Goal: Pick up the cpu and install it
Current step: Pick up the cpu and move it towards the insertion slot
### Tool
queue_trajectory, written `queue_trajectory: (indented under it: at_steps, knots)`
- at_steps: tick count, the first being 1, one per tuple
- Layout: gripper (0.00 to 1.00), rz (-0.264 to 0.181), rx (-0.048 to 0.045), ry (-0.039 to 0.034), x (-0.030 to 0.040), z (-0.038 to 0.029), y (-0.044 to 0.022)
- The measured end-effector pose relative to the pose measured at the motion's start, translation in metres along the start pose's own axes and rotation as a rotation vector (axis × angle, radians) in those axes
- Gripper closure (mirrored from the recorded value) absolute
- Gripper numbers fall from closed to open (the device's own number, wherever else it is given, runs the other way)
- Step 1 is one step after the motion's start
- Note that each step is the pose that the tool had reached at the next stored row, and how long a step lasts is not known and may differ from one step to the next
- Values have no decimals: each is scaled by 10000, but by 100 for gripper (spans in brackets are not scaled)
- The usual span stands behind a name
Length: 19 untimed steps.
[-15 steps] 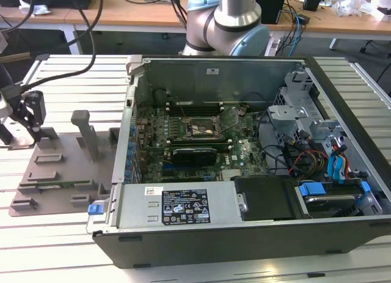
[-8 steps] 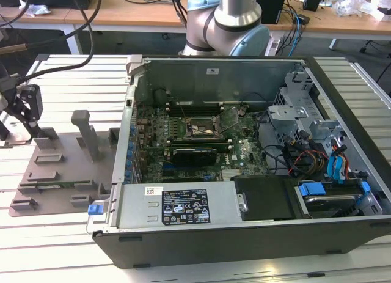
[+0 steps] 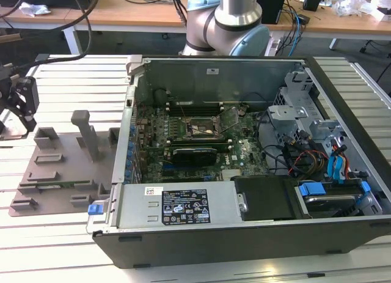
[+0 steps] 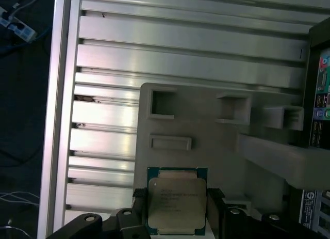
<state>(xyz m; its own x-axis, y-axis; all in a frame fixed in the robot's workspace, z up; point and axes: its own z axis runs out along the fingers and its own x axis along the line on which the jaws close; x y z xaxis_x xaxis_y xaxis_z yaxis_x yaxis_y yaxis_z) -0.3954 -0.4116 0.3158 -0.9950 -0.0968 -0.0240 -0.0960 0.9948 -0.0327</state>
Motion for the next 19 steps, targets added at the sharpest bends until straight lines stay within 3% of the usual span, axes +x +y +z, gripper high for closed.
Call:
queue_trajectory:
  at_steps: [9, 13, 19]
  knots:
    - [45, 0, 0, 0, -5, -198, -7]
    - [45, 0, -1, -1, -6, -244, -8]
    - [45, 0, 0, 0, -10, -416, -14]
